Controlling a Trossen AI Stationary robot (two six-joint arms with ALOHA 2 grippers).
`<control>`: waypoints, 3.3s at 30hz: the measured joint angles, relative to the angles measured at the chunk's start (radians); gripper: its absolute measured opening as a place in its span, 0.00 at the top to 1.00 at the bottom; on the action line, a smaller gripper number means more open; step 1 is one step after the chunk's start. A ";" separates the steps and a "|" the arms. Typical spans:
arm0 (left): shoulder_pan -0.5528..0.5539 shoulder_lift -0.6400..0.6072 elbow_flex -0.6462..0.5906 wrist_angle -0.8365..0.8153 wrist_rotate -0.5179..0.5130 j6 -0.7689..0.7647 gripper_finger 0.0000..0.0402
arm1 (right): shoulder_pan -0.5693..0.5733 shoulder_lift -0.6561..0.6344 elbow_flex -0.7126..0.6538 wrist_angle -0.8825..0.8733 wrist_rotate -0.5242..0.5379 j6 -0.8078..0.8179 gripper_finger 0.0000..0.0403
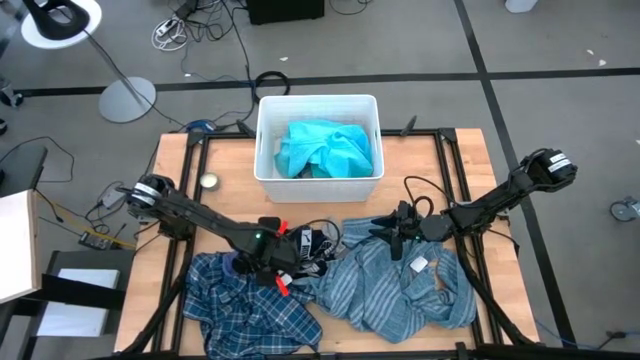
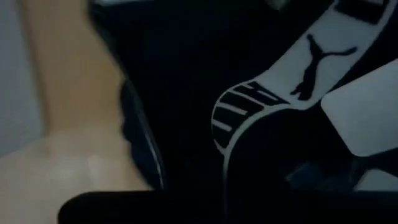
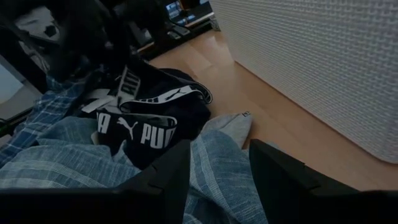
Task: Sort clothes
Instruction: Put the black boxer into the white bin, then put the blue sock into the white bin
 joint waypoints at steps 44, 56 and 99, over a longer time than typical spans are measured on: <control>0.653 0.025 1.104 -0.149 -0.165 0.301 0.94 | -0.002 0.001 0.001 -0.011 0.052 -0.070 0.59; 0.681 0.207 1.103 -0.349 -0.010 0.240 0.70 | -0.002 0.001 0.001 -0.008 0.053 -0.069 0.59; -0.223 -0.363 -0.034 -0.210 -0.043 -0.797 0.65 | 0.004 0.001 0.000 -0.022 0.013 0.001 0.59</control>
